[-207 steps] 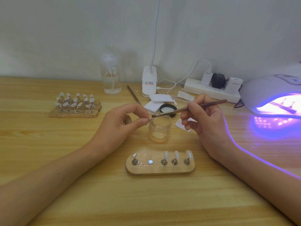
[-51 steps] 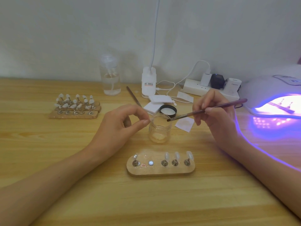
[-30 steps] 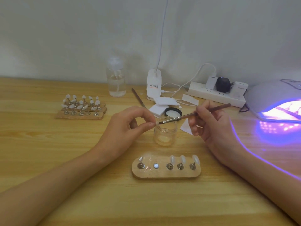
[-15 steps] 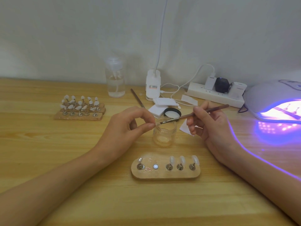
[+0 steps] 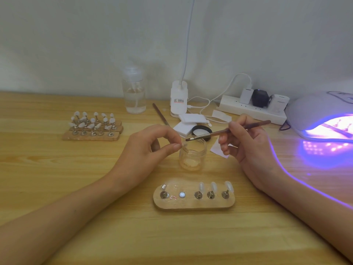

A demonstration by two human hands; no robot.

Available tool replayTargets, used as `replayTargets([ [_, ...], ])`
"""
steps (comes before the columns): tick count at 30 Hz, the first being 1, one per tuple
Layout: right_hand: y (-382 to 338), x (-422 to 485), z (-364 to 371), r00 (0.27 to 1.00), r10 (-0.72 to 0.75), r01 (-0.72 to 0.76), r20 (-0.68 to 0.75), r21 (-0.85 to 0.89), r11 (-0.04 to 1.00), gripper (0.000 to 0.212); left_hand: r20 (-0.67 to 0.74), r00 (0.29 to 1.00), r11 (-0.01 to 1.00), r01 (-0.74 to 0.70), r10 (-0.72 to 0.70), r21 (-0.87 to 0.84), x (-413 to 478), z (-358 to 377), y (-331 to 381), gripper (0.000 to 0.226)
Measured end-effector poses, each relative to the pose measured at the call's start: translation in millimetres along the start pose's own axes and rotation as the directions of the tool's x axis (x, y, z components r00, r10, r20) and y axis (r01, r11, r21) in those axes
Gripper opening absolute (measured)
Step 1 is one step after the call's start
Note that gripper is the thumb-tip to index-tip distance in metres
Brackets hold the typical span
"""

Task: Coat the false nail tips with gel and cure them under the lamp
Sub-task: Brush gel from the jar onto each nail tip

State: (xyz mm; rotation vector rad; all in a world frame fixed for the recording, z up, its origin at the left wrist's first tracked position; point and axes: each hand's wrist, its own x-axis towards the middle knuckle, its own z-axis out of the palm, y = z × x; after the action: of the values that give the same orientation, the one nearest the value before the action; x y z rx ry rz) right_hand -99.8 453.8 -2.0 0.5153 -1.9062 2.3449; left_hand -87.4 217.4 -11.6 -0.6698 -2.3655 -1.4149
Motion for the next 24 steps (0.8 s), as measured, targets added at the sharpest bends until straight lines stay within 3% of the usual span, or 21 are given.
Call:
replayTargets([
  [4,0.2,-0.4,1.8,0.998,-0.018,0.019,0.061,-0.006,1.000,0.020,-0.006,1.000,1.000,0.007,-0.007,-0.006,-0.6,0.3,-0.1,0.012],
  [10,1.3,-0.2,-1.8,0.999,-0.025,0.023,-0.038,-0.062,0.998,0.022,0.002,1.000,0.999,0.025,-0.025,-0.023,0.0,0.6,0.1,0.014],
  [15,-0.4,-1.5,2.9,0.997,-0.058,0.060,0.042,-0.030,0.998,0.018,0.008,0.999,0.998,0.053,-0.053,-0.030,-0.6,0.9,0.4,0.013],
  [20,0.9,-1.3,-0.3,0.998,-0.051,0.046,-0.043,-0.111,0.993,0.022,0.019,0.996,0.995,0.089,-0.088,-0.048,-0.4,0.9,1.8,0.012],
  [24,0.4,-0.2,-0.1,0.996,-0.082,0.081,-0.027,-0.054,0.995,0.024,0.031,0.992,0.989,0.126,-0.124,-0.078,-0.2,0.7,2.4,0.009],
])
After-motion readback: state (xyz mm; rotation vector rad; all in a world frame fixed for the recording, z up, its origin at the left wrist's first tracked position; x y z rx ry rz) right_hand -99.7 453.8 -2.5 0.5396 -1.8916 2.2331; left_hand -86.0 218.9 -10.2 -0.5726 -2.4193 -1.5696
